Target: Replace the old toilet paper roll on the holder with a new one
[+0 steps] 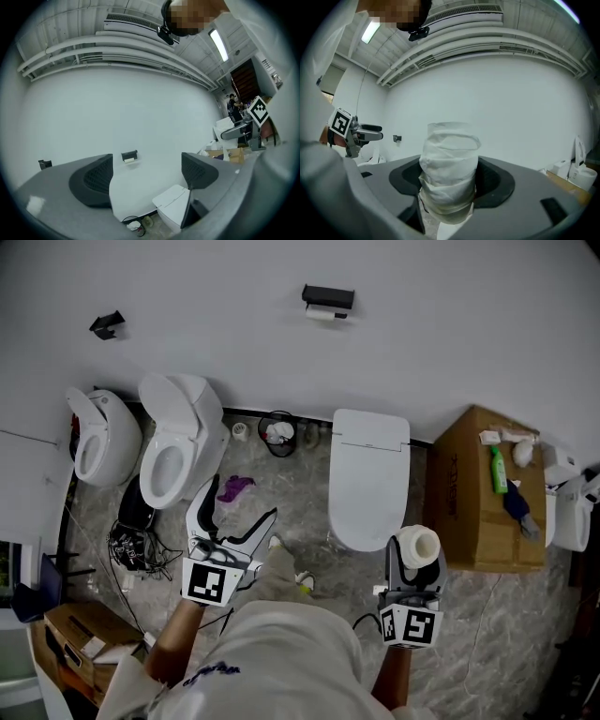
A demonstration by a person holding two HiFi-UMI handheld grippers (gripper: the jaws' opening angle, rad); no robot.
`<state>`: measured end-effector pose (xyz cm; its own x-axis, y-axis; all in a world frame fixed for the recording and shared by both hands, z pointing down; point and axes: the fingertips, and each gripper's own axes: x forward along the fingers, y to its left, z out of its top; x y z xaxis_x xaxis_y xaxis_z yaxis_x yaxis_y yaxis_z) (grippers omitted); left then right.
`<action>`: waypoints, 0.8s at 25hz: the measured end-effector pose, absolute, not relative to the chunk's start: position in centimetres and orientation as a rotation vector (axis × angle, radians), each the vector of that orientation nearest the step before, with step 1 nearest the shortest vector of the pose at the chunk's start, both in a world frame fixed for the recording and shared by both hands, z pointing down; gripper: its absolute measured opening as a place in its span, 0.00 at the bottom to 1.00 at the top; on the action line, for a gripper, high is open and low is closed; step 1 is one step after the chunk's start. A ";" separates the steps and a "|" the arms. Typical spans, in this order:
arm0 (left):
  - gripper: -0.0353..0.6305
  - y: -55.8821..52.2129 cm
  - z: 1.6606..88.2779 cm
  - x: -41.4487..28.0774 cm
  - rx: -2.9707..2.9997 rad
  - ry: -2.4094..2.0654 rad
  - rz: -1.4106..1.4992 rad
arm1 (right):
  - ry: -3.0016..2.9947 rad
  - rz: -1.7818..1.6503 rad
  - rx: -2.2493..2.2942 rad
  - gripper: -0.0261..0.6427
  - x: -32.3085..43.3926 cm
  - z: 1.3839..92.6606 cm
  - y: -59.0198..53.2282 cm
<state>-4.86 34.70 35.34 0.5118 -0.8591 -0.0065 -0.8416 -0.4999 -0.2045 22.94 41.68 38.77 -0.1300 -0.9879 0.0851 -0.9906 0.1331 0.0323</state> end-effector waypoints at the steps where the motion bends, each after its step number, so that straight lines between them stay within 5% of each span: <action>1: 0.71 34.8 35.6 -5.0 -2.571 1.466 -0.160 | -2.292 0.060 2.017 0.48 23.1 39.1 41.7; 20: 0.71 27.2 37.0 -5.0 -2.535 1.366 -0.305 | -2.244 0.126 1.881 0.48 20.9 40.5 34.7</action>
<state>-5.02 27.19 36.98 0.5398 -0.8391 0.0666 -0.7878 -0.5315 -0.3112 20.85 34.74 40.51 -0.1631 -0.9630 0.2145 -0.9810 0.1815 0.0689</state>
